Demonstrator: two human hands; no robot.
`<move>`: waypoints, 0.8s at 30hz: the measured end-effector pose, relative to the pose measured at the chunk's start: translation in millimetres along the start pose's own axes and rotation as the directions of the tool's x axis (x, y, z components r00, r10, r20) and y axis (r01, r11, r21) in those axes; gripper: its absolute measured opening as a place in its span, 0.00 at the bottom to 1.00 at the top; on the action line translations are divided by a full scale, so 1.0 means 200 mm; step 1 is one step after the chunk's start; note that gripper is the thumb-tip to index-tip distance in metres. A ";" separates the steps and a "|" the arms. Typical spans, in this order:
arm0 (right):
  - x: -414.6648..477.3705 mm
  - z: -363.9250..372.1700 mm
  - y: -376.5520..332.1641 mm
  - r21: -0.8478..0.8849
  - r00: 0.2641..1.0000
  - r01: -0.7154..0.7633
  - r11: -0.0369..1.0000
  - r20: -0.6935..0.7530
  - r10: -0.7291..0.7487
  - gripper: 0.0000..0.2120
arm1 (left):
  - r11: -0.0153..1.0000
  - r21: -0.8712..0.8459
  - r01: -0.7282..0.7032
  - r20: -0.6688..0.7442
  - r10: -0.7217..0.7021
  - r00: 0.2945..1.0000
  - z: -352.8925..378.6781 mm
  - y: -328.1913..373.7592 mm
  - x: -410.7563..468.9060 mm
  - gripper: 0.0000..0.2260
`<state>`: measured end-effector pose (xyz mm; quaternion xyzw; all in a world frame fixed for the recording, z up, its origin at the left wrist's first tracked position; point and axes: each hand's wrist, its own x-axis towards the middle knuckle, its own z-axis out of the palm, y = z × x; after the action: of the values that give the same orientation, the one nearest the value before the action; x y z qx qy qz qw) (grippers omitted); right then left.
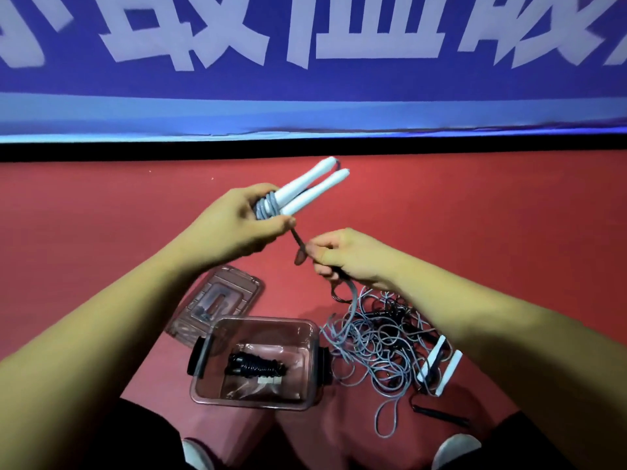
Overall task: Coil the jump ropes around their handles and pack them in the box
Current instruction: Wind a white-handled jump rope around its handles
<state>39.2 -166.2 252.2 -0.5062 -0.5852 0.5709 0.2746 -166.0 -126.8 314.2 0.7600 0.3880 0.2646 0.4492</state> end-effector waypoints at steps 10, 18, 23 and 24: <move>-0.08 0.02 -0.16 -0.793 0.981 0.067 0.605 -0.057 -0.184 0.08 | 0.870 0.487 0.077 0.048 -0.115 0.992 -0.03 -0.11 0.09 0.11; -0.16 -0.04 -0.28 -0.946 0.946 0.058 0.318 -0.049 -0.320 0.10 | 0.719 0.692 -0.070 0.274 -0.171 0.946 0.15 -0.08 0.08 0.14; -0.17 -0.15 -0.29 -0.862 0.948 0.104 0.496 -0.064 -0.310 0.09 | 0.794 0.584 -0.168 0.394 -0.097 0.914 0.24 -0.02 0.03 0.18; -0.16 -0.17 -0.28 -0.819 0.956 0.109 0.563 -0.070 -0.286 0.09 | 0.793 0.583 -0.176 0.379 -0.074 0.922 0.25 -0.01 0.03 0.20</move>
<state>64.4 -173.4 320.6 -0.5594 -0.8032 0.1558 0.1331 -126.6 -145.0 289.6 0.9104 0.3357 -0.0148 0.2412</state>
